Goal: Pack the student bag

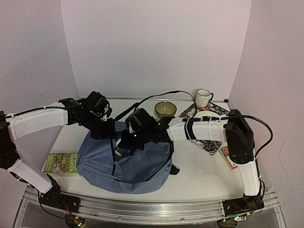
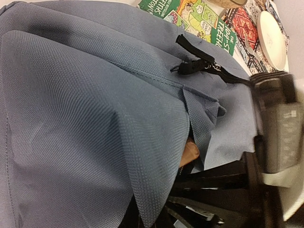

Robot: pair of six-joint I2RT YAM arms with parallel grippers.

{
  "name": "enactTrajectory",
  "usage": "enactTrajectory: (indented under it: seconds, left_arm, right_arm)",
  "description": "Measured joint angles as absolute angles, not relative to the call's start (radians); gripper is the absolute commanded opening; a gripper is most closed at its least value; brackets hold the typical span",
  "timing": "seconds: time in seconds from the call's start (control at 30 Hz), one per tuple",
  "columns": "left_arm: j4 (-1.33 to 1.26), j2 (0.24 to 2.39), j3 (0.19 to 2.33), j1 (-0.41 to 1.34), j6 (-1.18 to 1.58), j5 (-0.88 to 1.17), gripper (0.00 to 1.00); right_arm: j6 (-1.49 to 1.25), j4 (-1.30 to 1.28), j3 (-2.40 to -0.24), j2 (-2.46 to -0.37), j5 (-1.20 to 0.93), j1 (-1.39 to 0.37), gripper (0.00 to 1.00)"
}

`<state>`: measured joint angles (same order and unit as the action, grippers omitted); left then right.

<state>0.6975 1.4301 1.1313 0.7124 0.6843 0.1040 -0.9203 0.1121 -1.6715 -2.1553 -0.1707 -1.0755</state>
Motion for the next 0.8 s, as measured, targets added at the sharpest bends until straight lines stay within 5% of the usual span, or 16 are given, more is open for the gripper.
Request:
enactTrajectory:
  seconds: [0.43, 0.8]
  left_arm:
    - [0.698, 1.419, 1.131, 0.712, 0.689, 0.099, 0.00]
    - [0.698, 1.392, 1.130, 0.713, 0.689, 0.054, 0.00]
  right_arm:
    - [-0.911, 0.115, -1.696, -2.176, -0.209, -1.093, 0.23]
    - [-0.797, -0.043, -1.641, -2.000, 0.002, -1.092, 0.40]
